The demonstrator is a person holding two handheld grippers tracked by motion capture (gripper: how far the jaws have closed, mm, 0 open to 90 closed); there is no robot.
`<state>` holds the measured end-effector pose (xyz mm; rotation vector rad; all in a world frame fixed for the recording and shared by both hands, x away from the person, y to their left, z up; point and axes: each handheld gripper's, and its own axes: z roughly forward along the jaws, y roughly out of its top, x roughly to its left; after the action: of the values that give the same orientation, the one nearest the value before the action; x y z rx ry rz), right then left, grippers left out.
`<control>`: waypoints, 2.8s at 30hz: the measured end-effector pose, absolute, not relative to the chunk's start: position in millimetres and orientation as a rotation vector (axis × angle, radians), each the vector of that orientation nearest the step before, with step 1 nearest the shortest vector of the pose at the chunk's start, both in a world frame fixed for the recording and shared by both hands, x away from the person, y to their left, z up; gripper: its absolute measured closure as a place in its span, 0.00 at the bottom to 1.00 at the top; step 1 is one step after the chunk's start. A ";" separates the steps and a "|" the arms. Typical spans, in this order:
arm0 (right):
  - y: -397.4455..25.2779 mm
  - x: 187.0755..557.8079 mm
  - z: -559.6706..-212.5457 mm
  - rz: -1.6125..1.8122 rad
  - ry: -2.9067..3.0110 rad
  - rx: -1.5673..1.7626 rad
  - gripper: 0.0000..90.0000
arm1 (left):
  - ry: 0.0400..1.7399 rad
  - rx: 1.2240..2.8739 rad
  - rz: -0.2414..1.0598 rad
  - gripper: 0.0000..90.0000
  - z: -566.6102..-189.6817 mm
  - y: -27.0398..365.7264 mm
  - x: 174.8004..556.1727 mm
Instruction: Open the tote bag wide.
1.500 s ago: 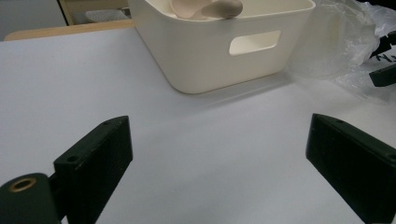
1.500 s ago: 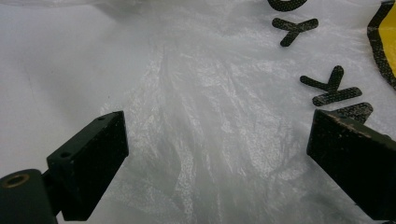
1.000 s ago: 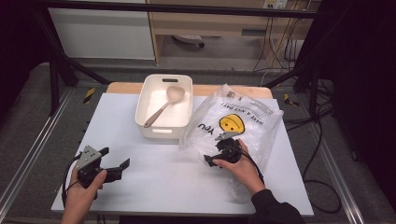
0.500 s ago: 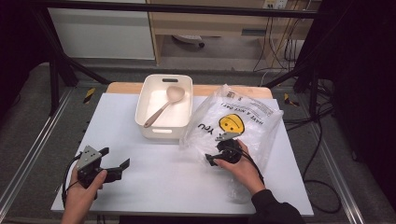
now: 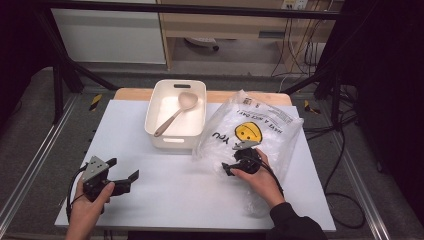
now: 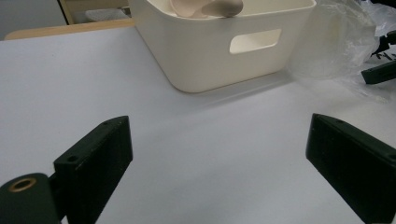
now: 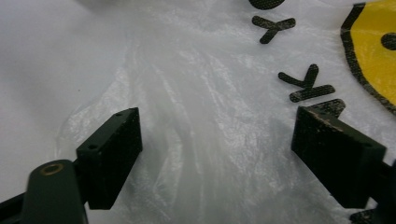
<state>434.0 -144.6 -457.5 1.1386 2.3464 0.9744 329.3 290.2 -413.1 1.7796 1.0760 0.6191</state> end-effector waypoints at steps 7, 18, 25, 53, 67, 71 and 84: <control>-149.1 440.2 -460.7 0.989 2.343 1.155 0.11 | 1.075 1.782 0.619 0.07 -413.2 290.0 329.3; -161.3 446.5 -456.9 1.005 2.280 1.194 0.55 | 1.080 1.782 0.618 0.07 -413.9 289.8 329.5; -165.8 452.5 -454.9 1.043 2.279 1.230 0.90 | 1.079 1.783 0.617 0.07 -413.7 288.6 330.2; -151.5 428.6 -429.1 1.165 2.297 1.203 1.00 | 0.836 1.822 0.438 0.22 -393.2 181.4 310.3; -141.1 413.7 -429.2 1.148 2.311 1.217 1.00 | 0.760 1.932 0.337 0.66 -415.2 109.3 327.2; -140.3 413.0 -428.6 1.155 2.304 1.233 1.00 | 0.762 1.975 0.305 0.77 -425.9 86.6 340.2; -148.6 410.7 -417.1 1.220 2.253 1.264 1.00 | 0.754 2.181 0.320 0.98 -457.5 38.8 369.3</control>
<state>410.7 -148.6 -417.1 1.2637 2.2532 1.2200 369.3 38.8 -457.5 2.1811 0.7540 0.3202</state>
